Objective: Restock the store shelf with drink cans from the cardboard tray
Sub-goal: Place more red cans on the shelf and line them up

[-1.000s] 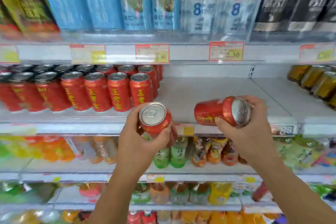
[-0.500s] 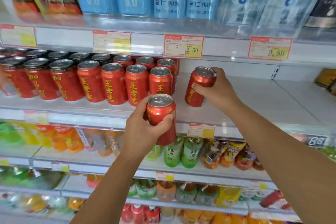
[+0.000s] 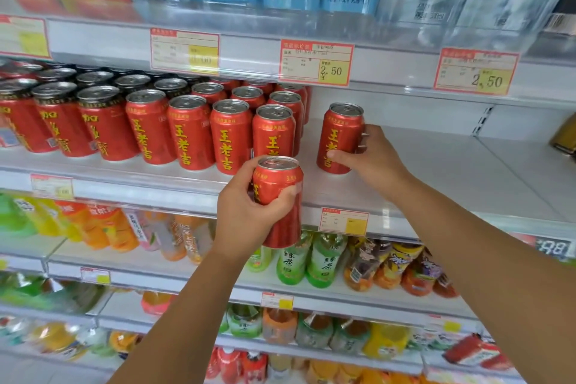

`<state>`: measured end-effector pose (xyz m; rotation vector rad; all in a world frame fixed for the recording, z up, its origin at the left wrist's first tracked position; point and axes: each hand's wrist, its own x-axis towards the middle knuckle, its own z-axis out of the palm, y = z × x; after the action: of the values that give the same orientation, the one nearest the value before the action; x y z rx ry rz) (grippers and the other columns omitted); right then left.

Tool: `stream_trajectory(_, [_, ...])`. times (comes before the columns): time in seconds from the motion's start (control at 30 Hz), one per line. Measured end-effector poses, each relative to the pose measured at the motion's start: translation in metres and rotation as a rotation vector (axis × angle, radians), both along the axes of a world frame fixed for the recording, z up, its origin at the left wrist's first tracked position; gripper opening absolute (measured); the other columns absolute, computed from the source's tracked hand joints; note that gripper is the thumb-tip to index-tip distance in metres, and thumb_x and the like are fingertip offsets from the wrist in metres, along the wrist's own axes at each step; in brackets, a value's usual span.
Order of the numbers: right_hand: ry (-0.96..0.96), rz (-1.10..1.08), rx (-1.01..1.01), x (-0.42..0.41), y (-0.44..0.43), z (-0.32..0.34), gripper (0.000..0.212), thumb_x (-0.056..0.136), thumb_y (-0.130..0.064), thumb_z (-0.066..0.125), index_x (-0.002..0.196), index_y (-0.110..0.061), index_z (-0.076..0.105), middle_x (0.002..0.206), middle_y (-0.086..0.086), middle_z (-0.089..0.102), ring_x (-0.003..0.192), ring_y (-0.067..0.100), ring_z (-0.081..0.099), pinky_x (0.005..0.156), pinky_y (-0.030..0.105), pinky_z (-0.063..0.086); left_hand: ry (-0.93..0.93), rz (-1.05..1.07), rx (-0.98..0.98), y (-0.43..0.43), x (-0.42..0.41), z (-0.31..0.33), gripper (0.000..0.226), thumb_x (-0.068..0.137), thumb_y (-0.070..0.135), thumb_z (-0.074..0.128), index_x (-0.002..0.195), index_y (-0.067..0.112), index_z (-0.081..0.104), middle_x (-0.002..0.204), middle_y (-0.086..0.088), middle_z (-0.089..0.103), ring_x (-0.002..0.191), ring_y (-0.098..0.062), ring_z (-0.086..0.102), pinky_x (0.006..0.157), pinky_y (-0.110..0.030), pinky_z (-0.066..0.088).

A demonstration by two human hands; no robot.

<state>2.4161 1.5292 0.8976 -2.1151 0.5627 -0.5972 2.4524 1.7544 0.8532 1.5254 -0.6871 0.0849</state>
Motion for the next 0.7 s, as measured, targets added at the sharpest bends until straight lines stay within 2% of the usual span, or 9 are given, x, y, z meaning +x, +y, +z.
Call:
stream_trajectory(0.13, [0.014,0.007,-0.012,0.017,-0.015,-0.002,0.070,0.079,-0.031,0.077,0.135,-0.012,0.040,0.135,0.008,0.054,0.115,0.021,0.056,0.091,0.030,0.043,0.009,-0.010,0.019,-0.003,0.006,-0.002,0.052,0.065,0.050,0.071,0.112,0.029,0.064,0.097,0.015,0.071,0.088,-0.005,0.068,0.073,-0.014,0.050])
stream_trajectory(0.27, [-0.008,0.020,-0.016,0.039,-0.024,-0.003,0.069,0.085,-0.032,0.072,0.141,-0.014,0.037,0.139,0.008,0.052,0.122,0.022,0.053,0.092,0.027,0.039,0.020,-0.005,0.027,-0.004,0.007,-0.001,0.046,0.064,0.051,0.069,0.106,0.034,0.064,0.093,0.017,0.071,0.083,-0.001,0.067,0.071,-0.011,0.049])
stream_trajectory(0.47, [-0.013,0.003,-0.008,0.078,-0.043,-0.005,0.067,0.087,-0.034,0.069,0.142,-0.013,0.037,0.140,0.008,0.051,0.125,0.024,0.052,0.096,0.030,0.039,0.056,0.013,0.021,-0.005,0.009,-0.001,0.049,0.064,0.052,0.073,0.107,0.029,0.066,0.094,0.010,0.073,0.086,-0.007,0.069,0.074,-0.018,0.052])
stream_trajectory(0.6, [-0.018,-0.005,0.006,0.102,-0.060,-0.008,0.063,0.086,-0.033,0.070,0.138,-0.009,0.044,0.134,0.009,0.056,0.121,0.024,0.056,0.088,0.025,0.039,0.081,0.002,0.034,-0.006,0.014,-0.001,0.050,0.065,0.051,0.072,0.108,0.027,0.066,0.098,0.006,0.073,0.090,-0.012,0.070,0.081,-0.029,0.056])
stream_trajectory(0.7, [-0.048,-0.016,0.024,0.113,-0.069,-0.015,0.062,0.088,-0.033,0.068,0.141,-0.012,0.043,0.128,0.010,0.061,0.115,0.023,0.060,0.087,0.022,0.041,0.085,0.006,0.051,-0.007,0.016,-0.001,0.051,0.064,0.054,0.071,0.107,0.029,0.066,0.097,0.007,0.074,0.090,-0.011,0.070,0.080,-0.028,0.054])
